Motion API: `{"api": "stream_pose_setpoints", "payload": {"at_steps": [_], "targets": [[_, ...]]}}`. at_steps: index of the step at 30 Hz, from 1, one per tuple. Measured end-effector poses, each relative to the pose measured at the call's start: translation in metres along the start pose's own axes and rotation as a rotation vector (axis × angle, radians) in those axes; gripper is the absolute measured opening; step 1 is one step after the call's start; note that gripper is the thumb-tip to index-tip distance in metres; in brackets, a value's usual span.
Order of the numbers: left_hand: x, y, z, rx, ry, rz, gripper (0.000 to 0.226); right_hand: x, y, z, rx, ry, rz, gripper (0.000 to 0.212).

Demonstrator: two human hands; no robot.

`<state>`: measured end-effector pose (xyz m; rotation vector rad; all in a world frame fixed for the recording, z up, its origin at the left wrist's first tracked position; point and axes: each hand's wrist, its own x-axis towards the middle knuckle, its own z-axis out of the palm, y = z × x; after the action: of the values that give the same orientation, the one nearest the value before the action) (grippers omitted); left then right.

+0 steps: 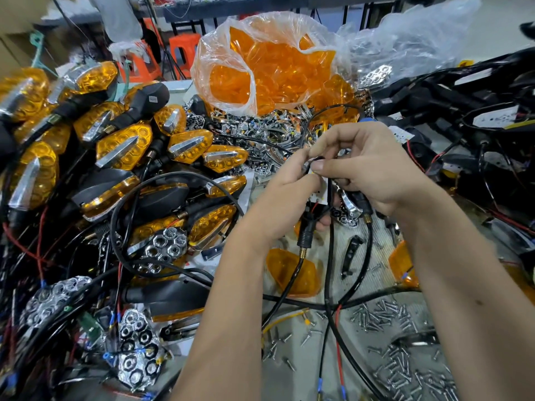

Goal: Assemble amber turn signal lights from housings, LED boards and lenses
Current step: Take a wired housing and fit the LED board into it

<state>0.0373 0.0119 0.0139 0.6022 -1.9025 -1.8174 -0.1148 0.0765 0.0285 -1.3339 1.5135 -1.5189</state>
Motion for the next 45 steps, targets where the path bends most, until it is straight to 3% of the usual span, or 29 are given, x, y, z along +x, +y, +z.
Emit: {"api": "stream_pose_setpoints", "payload": {"at_steps": [6,14,19,21,24,28,36,41,45], "targets": [[0.002,-0.003,0.000,-0.002,0.059,-0.003,0.040,0.002,-0.002,0.003,0.063,0.052,0.022,0.026],[0.005,-0.006,-0.010,-0.100,0.192,0.013,0.033,0.002,0.002,0.010,0.203,0.025,0.077,0.009],[0.010,-0.003,-0.014,-0.509,0.438,0.004,0.021,0.004,0.005,0.015,0.052,0.043,0.107,0.013],[0.012,-0.002,-0.017,-0.708,0.532,0.009,0.020,0.003,0.007,0.019,0.018,-0.034,0.180,0.024],[0.014,-0.001,-0.022,-0.790,0.612,0.043,0.020,0.001,0.006,0.024,-0.130,-0.200,0.262,0.034],[0.013,-0.002,-0.021,-0.807,0.608,0.013,0.023,-0.001,0.005,0.025,-0.133,-0.355,0.283,0.032],[0.015,0.002,-0.010,-0.810,0.556,-0.043,0.023,-0.005,0.000,0.008,-0.031,-0.403,0.364,0.035],[0.016,-0.001,-0.015,-0.899,0.575,-0.048,0.023,-0.008,-0.006,0.000,0.030,-0.525,0.365,0.066],[0.017,-0.001,-0.013,-0.912,0.578,-0.038,0.023,-0.009,-0.008,-0.007,0.025,-0.582,0.374,0.067]]}}
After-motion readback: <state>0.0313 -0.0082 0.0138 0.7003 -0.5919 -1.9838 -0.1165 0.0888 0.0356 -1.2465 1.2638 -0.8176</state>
